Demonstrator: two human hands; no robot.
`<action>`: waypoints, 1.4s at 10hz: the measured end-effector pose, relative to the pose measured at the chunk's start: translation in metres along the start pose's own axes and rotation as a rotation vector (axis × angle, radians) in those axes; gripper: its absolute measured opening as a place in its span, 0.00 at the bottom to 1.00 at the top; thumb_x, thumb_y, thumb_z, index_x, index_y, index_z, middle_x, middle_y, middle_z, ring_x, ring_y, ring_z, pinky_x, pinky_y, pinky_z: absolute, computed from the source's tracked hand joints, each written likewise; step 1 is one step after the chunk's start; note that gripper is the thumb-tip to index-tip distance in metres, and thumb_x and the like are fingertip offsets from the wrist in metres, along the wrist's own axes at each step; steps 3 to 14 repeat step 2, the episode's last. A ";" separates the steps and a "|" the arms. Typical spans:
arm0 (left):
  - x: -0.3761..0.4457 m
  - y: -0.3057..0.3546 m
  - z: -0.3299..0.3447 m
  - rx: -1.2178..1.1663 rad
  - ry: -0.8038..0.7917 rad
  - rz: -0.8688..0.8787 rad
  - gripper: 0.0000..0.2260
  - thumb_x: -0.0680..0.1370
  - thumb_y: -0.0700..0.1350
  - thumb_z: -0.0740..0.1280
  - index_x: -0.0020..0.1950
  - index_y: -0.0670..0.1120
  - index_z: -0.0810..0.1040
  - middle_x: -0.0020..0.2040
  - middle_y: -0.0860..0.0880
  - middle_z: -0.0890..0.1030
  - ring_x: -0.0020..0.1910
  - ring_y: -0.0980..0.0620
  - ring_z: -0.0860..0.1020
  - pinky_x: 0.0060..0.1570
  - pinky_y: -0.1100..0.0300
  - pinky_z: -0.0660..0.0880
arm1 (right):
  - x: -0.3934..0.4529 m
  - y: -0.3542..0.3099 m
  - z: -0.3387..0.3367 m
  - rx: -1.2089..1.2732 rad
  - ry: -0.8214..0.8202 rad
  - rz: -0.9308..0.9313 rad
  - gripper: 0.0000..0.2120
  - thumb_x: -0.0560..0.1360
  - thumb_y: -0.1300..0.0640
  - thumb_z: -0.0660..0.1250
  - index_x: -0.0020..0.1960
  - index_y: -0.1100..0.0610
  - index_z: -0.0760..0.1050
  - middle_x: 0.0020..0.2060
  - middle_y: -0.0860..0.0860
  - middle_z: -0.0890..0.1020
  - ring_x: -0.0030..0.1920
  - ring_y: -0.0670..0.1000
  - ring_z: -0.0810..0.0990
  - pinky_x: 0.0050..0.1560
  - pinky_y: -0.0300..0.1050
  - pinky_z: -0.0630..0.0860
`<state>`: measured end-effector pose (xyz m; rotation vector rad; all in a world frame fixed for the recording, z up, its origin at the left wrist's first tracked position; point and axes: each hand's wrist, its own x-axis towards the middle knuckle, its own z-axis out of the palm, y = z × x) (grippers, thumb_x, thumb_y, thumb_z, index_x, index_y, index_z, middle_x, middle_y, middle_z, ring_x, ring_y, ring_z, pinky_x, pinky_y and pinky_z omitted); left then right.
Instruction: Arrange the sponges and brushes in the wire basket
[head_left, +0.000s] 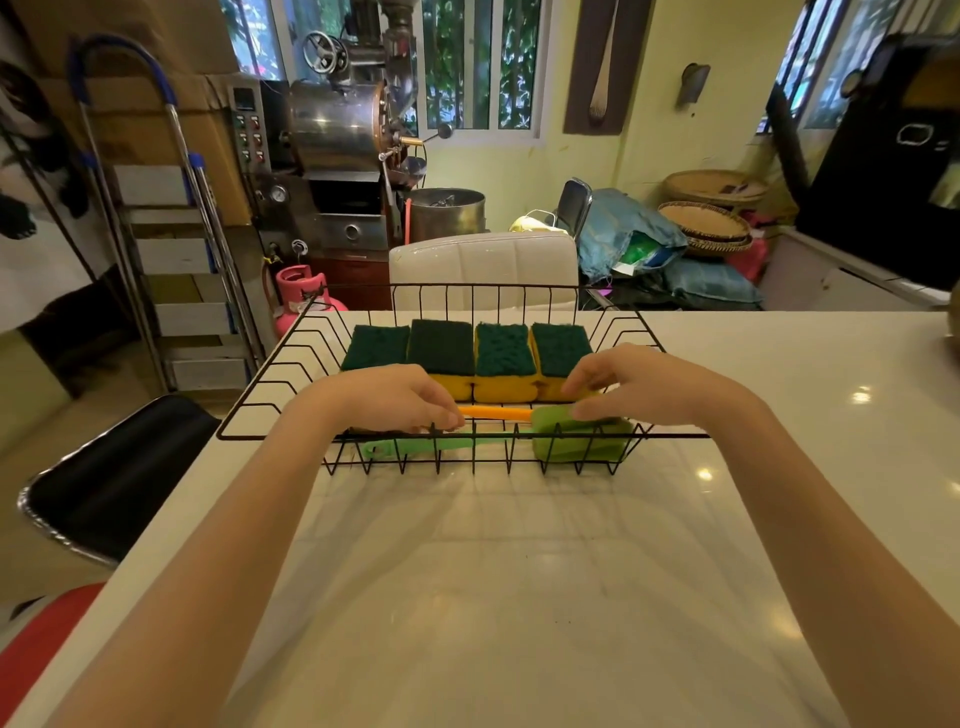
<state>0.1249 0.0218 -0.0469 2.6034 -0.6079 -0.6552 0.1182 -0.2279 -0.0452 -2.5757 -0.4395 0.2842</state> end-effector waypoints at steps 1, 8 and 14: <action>-0.002 0.002 -0.003 0.067 0.025 0.016 0.13 0.78 0.49 0.57 0.61 0.52 0.73 0.61 0.51 0.76 0.58 0.53 0.72 0.60 0.57 0.64 | -0.014 -0.010 -0.015 -0.036 0.068 -0.029 0.12 0.71 0.48 0.67 0.53 0.49 0.76 0.50 0.46 0.78 0.53 0.47 0.76 0.47 0.40 0.70; -0.010 0.005 -0.006 0.123 0.056 0.012 0.14 0.78 0.49 0.57 0.63 0.53 0.71 0.63 0.51 0.75 0.60 0.53 0.70 0.62 0.55 0.63 | -0.047 -0.030 -0.038 0.004 0.239 -0.165 0.16 0.67 0.40 0.64 0.52 0.43 0.75 0.47 0.36 0.78 0.50 0.39 0.78 0.47 0.36 0.72; -0.010 0.005 -0.006 0.123 0.056 0.012 0.14 0.78 0.49 0.57 0.63 0.53 0.71 0.63 0.51 0.75 0.60 0.53 0.70 0.62 0.55 0.63 | -0.047 -0.030 -0.038 0.004 0.239 -0.165 0.16 0.67 0.40 0.64 0.52 0.43 0.75 0.47 0.36 0.78 0.50 0.39 0.78 0.47 0.36 0.72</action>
